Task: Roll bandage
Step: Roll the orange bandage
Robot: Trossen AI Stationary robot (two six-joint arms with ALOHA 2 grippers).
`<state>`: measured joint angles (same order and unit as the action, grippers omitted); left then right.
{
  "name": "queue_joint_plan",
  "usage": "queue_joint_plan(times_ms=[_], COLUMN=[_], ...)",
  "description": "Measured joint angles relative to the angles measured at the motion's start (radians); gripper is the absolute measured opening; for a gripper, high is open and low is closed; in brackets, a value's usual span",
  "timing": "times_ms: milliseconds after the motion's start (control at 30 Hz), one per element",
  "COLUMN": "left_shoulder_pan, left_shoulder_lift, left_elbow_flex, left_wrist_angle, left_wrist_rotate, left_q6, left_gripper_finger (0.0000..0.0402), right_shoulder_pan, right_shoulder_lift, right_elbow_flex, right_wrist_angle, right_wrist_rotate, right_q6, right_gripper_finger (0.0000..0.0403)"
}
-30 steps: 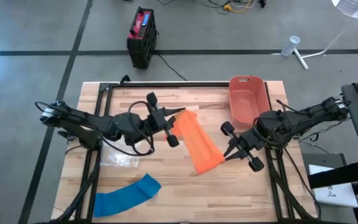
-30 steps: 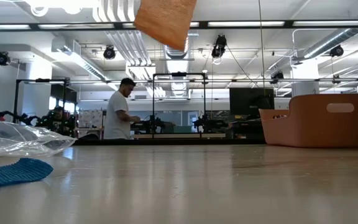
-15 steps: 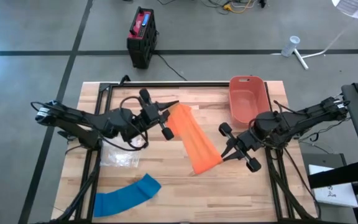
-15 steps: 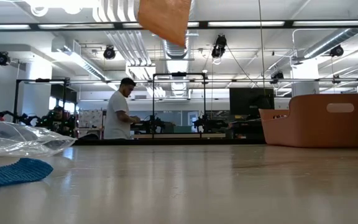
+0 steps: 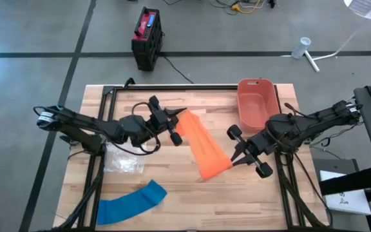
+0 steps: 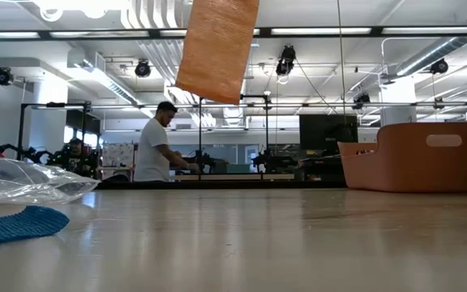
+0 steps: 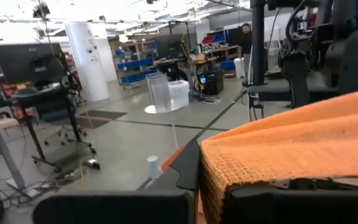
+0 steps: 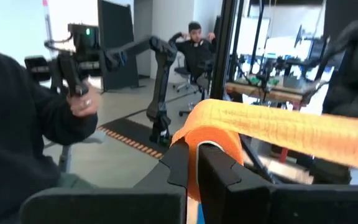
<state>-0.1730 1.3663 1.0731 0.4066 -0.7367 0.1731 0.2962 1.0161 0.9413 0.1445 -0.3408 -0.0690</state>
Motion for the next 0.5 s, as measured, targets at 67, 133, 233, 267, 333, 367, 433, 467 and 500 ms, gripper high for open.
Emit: queue_joint_plan(times_ms=[67, 133, 233, 267, 333, 367, 433, 467, 500], left_shoulder_pan=[0.000, 0.000, -0.002, -0.002, -0.002, -0.002, -0.002, -0.003, -0.006], left_shoulder_lift=[0.000, 0.004, 0.006, 0.006, 0.005, 0.000, -0.004, -0.006, -0.009], left_elbow_flex=[-0.020, -0.036, -0.061, -0.065, -0.066, -0.066, -0.054, -0.050, -0.046], left_wrist_angle=[0.008, 0.012, 0.031, 0.049, 0.089, 0.100, 0.105, 0.107, 0.105], left_wrist_rotate=[0.021, 0.042, 0.046, 0.046, 0.046, 0.046, 0.046, 0.047, 0.046], left_q6=[-0.035, -0.069, -0.085, -0.085, -0.072, -0.058, -0.038, -0.030, -0.025], left_gripper_finger=[0.0000, 0.0000, 0.0000, 0.0000, 0.0000, 0.0000, 0.0000, 0.0000, 0.0000], right_shoulder_pan=[0.000, 0.000, 0.000, 0.000, -0.002, -0.002, -0.002, -0.002, -0.002], right_shoulder_lift=[0.000, 0.000, -0.004, -0.005, -0.006, -0.006, -0.006, -0.006, -0.007], right_elbow_flex=[0.000, 0.000, 0.000, 0.000, 0.000, 0.000, 0.000, 0.000, 0.000], right_wrist_angle=[0.020, 0.036, 0.043, 0.040, 0.038, 0.033, 0.025, 0.025, 0.024], right_wrist_rotate=[0.000, 0.002, 0.034, 0.042, 0.046, 0.046, 0.046, 0.048, 0.050], right_q6=[-0.011, -0.016, -0.021, -0.021, -0.020, -0.020, -0.016, -0.010, -0.009], right_gripper_finger=[0.0008, 0.0008, 0.0008, 0.0008, 0.0008, 0.0008, 0.0008, 0.0008, 0.0008])
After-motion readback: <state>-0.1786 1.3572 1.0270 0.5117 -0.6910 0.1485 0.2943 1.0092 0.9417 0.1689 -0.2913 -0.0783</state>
